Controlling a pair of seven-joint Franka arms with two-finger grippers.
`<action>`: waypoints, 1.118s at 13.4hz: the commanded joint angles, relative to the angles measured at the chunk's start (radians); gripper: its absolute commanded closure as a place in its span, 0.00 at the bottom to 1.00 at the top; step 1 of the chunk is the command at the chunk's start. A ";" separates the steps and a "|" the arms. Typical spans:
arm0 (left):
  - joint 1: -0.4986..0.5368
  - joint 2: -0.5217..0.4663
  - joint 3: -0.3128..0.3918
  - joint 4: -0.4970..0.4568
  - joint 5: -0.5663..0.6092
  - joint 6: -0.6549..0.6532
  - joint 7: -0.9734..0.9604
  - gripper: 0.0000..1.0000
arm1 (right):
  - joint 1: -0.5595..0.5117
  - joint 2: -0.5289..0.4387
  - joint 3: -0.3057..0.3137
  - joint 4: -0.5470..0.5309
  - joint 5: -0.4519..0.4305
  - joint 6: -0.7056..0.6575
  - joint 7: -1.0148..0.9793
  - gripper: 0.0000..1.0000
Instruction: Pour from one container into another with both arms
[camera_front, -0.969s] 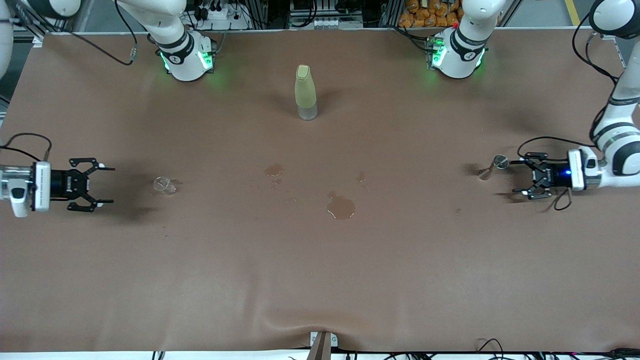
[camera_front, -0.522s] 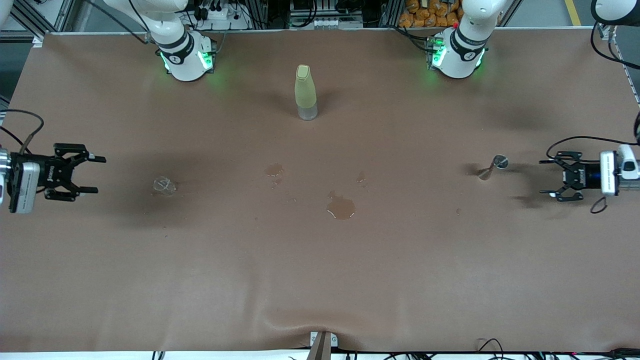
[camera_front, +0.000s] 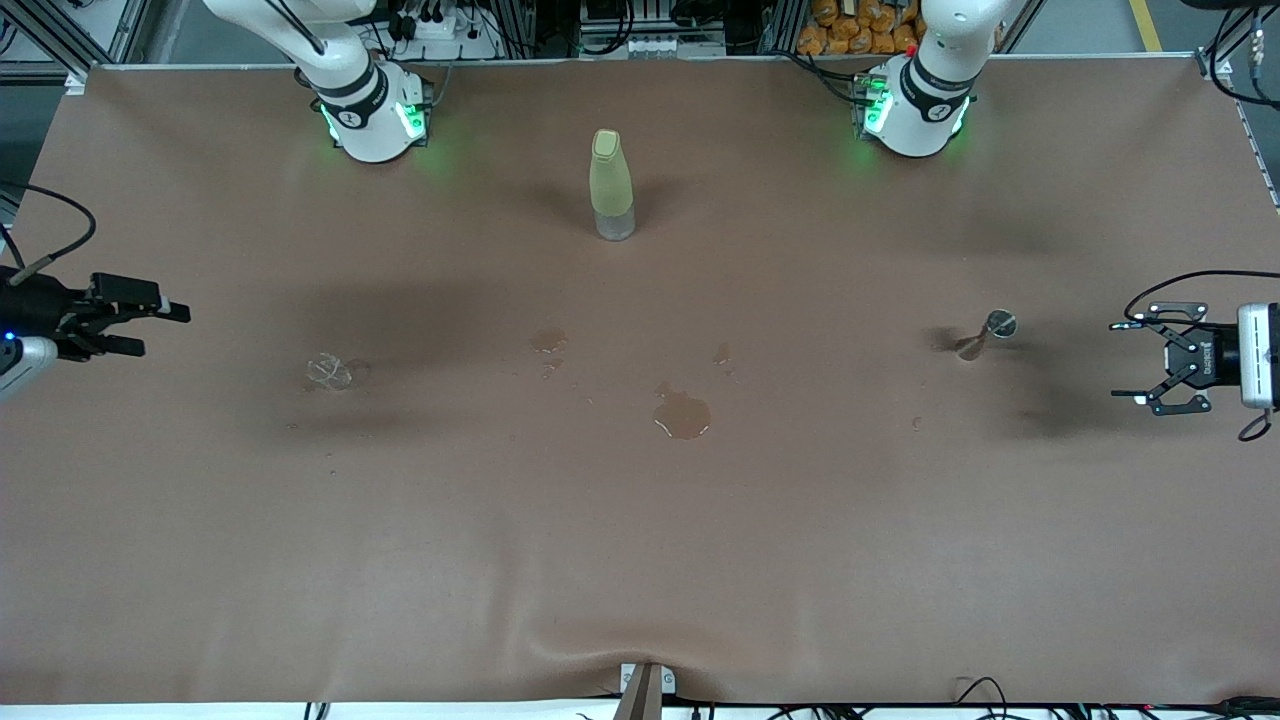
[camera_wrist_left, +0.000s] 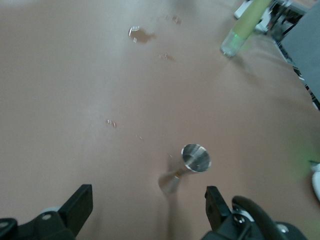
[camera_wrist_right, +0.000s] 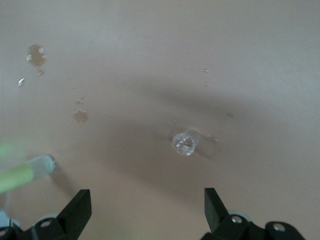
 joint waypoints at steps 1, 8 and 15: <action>-0.031 -0.110 0.006 -0.032 0.057 -0.009 -0.208 0.00 | 0.063 -0.048 0.002 -0.005 -0.091 0.021 0.199 0.00; -0.143 -0.268 0.004 -0.072 0.154 -0.009 -0.866 0.00 | -0.026 -0.108 0.220 0.046 -0.220 -0.012 0.416 0.00; -0.292 -0.326 0.002 -0.075 0.248 -0.011 -1.435 0.00 | -0.179 -0.122 0.385 0.129 -0.285 -0.111 0.479 0.00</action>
